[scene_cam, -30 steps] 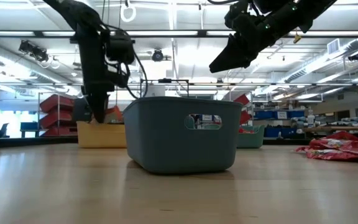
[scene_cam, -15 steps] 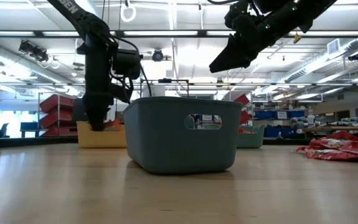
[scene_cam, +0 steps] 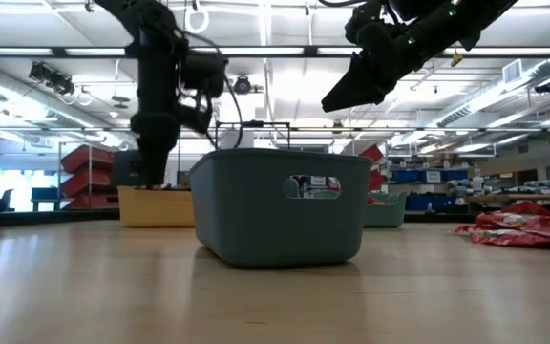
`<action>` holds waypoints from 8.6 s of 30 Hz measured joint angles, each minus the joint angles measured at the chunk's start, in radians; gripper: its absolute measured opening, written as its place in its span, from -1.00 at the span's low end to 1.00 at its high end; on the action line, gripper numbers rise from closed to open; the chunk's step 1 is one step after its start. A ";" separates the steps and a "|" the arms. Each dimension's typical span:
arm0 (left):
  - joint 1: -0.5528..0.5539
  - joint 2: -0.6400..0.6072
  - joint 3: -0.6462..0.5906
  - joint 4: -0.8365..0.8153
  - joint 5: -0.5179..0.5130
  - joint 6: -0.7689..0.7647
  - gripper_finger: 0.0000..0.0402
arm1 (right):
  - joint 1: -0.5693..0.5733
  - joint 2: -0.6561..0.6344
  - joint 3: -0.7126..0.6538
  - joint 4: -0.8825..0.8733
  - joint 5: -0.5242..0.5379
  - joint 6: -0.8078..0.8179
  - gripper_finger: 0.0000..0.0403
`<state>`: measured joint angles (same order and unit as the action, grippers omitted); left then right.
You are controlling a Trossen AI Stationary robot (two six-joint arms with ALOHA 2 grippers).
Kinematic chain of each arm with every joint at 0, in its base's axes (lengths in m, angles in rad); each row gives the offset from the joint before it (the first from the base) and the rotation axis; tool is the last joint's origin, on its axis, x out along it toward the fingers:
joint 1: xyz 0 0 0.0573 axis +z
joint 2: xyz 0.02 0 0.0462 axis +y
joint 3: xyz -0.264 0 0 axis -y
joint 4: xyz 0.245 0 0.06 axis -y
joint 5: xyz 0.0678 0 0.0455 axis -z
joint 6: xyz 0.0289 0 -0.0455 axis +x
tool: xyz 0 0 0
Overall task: Sort candy
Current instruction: Put the orange chocolate bar into the yellow bin
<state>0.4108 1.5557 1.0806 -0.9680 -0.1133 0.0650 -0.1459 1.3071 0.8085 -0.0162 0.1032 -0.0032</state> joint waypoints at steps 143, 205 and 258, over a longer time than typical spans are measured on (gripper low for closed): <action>-0.078 -0.276 -0.289 0.383 0.008 -0.389 -0.37 | 0.001 0.176 0.001 0.175 -0.028 -0.027 -0.22; -0.968 -0.271 -0.332 -0.121 0.246 -0.594 -0.28 | 0.001 0.180 0.001 0.179 -0.027 -0.044 -0.19; -0.517 -0.274 -0.235 0.021 -0.089 -0.542 -1.00 | -0.002 0.142 0.001 0.140 0.034 -0.079 -0.18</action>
<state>-0.1064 1.2816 0.8453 -0.9468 -0.2025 -0.4768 -0.1477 1.4494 0.8097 0.1242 0.1374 -0.0826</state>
